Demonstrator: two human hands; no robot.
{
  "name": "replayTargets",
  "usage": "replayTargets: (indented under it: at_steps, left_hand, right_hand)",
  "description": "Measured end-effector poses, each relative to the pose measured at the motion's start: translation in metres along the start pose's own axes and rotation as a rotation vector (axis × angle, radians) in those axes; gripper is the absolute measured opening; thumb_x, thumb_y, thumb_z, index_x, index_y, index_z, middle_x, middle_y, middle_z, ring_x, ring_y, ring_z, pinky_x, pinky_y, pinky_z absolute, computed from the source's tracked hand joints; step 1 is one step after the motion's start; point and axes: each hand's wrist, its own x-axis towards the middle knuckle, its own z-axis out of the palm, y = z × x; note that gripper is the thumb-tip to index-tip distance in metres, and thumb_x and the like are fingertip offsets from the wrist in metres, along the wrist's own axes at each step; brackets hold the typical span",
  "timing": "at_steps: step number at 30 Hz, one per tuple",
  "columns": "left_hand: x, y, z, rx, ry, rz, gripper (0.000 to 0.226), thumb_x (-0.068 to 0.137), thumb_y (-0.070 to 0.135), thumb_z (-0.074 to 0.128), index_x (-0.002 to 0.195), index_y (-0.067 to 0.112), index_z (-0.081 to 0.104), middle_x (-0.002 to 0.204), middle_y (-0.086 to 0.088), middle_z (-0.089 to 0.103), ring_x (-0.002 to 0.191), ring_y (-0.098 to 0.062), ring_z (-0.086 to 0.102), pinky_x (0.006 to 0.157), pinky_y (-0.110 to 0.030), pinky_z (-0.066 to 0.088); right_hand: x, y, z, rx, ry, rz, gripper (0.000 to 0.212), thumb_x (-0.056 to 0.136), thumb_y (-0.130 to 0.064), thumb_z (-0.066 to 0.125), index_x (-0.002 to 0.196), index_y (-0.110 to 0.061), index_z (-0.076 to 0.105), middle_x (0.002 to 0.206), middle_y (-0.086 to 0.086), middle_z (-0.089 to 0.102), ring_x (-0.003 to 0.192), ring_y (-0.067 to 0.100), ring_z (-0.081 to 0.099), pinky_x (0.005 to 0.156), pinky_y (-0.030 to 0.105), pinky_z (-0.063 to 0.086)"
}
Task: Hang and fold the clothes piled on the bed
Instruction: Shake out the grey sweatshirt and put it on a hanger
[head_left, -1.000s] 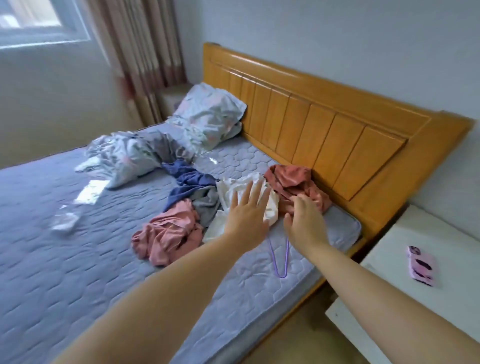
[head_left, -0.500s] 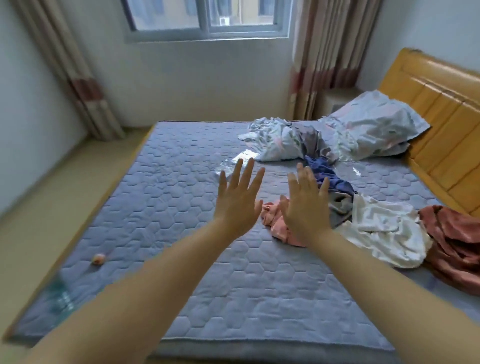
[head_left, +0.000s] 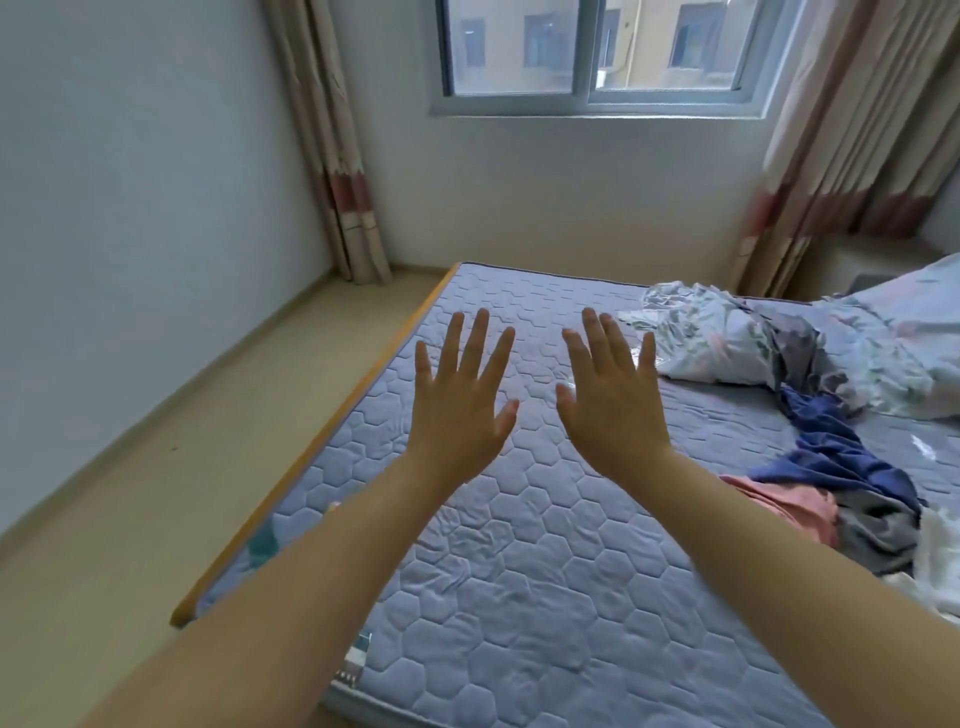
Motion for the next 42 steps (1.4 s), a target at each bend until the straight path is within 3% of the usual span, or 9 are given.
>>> replayTargets:
  at_steps: [4, 12, 21, 32, 34, 38, 42]
  left_hand:
    - [0.012, -0.037, 0.004, 0.031, 0.012, 0.011, 0.071, 0.086, 0.053, 0.03, 0.148, 0.021, 0.021, 0.157, -0.012, 0.022, 0.144, -0.033, 0.019, 0.106, -0.063, 0.021]
    - [0.036, -0.074, 0.026, 0.025, -0.004, -0.093, 0.069, 0.087, 0.051, 0.032, 0.149, 0.022, 0.019, 0.158, -0.012, 0.018, 0.145, -0.033, 0.016, 0.107, -0.064, 0.018]
    - [0.061, -0.136, 0.056, 0.001, -0.022, 0.003, 0.07, 0.086, 0.052, 0.027, 0.149, 0.023, 0.018, 0.158, -0.011, 0.02, 0.144, -0.034, 0.019, 0.105, -0.064, 0.024]
    - [0.09, -0.302, 0.09, -0.063, -0.005, 0.212, 0.069, 0.088, 0.053, 0.026, 0.149, 0.021, 0.019, 0.157, -0.013, 0.02, 0.144, -0.035, 0.02, 0.105, -0.065, 0.024]
    - [0.09, -0.326, 0.093, -0.074, -0.029, 0.232, 0.069, 0.088, 0.054, 0.024, 0.149, 0.022, 0.02, 0.157, -0.013, 0.021, 0.144, -0.035, 0.021, 0.105, -0.065, 0.024]
    - [0.079, -0.36, 0.096, -0.088, -0.047, 0.202, 0.069, 0.088, 0.052, 0.025, 0.149, 0.022, 0.019, 0.157, -0.012, 0.022, 0.144, -0.034, 0.021, 0.105, -0.064, 0.024]
    - [0.066, -0.381, 0.096, -0.084, -0.054, 0.114, 0.068, 0.087, 0.051, 0.027, 0.148, 0.021, 0.021, 0.156, -0.013, 0.023, 0.143, -0.034, 0.023, 0.104, -0.064, 0.026]
  right_hand:
    - [0.025, -0.008, 0.021, 0.016, -0.019, -0.055, 0.061, 0.085, -0.028, 0.065, 0.138, -0.004, 0.045, 0.148, 0.021, 0.036, 0.137, 0.037, 0.035, 0.108, 0.062, 0.019]
    - [0.065, -0.032, 0.056, 0.005, -0.061, -0.104, 0.062, 0.088, -0.034, 0.06, 0.142, -0.008, 0.041, 0.152, 0.018, 0.032, 0.14, 0.034, 0.03, 0.11, 0.057, 0.009]
    - [0.098, -0.067, 0.074, -0.047, -0.136, -0.073, 0.067, 0.087, -0.026, 0.06, 0.146, -0.008, 0.034, 0.156, 0.017, 0.022, 0.144, 0.033, 0.021, 0.112, 0.055, 0.006]
    - [0.168, -0.224, 0.114, -0.159, -0.129, 0.081, 0.073, 0.073, -0.028, 0.072, 0.138, -0.006, 0.046, 0.149, 0.02, 0.036, 0.137, 0.035, 0.037, 0.108, 0.059, 0.024]
    - [0.18, -0.248, 0.118, -0.181, -0.145, 0.094, 0.073, 0.077, -0.029, 0.069, 0.141, -0.007, 0.043, 0.151, 0.019, 0.033, 0.139, 0.034, 0.033, 0.11, 0.057, 0.018]
    - [0.199, -0.28, 0.12, -0.17, -0.13, 0.117, 0.072, 0.076, -0.027, 0.07, 0.14, -0.006, 0.043, 0.151, 0.019, 0.032, 0.14, 0.035, 0.032, 0.11, 0.056, 0.014]
    - [0.209, -0.304, 0.128, -0.158, -0.069, 0.065, 0.072, 0.072, -0.029, 0.075, 0.135, -0.005, 0.05, 0.146, 0.02, 0.04, 0.134, 0.037, 0.04, 0.106, 0.059, 0.025]
